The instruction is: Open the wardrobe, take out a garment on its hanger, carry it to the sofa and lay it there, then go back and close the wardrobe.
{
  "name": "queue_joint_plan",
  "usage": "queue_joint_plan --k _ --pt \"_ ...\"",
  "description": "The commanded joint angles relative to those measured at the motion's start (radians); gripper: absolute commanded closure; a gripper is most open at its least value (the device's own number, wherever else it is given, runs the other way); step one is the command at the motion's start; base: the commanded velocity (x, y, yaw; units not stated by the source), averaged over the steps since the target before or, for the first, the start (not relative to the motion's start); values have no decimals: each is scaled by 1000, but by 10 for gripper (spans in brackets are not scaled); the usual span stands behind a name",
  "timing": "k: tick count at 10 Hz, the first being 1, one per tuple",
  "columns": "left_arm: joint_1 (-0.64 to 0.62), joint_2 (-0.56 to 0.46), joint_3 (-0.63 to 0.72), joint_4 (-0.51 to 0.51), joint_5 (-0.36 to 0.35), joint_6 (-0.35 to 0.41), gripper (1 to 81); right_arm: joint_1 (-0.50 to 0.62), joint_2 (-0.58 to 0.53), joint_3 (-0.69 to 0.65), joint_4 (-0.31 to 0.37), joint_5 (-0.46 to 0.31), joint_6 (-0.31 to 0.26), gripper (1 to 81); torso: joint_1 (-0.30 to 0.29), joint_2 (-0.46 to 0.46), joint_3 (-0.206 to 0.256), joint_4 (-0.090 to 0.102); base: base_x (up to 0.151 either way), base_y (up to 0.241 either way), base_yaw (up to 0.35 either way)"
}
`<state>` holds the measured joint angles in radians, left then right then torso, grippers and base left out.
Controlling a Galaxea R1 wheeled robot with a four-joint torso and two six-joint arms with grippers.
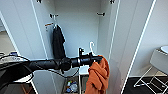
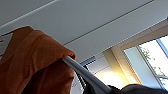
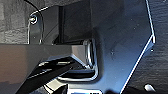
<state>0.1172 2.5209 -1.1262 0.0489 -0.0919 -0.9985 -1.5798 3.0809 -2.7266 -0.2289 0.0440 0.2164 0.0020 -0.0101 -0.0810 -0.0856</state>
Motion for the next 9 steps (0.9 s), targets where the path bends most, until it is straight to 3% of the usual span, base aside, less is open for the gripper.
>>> queue_joint_plan --k 1,9 --pt "-188 -13 28 31 -123 4 811 36 8 12 -4 -55 -3 10 0 0 0 0 0 0 0" --pt "-172 -37 28 45 -94 3 811 34 8 12 -6 -55 -3 10 0 0 0 0 0 0 0"
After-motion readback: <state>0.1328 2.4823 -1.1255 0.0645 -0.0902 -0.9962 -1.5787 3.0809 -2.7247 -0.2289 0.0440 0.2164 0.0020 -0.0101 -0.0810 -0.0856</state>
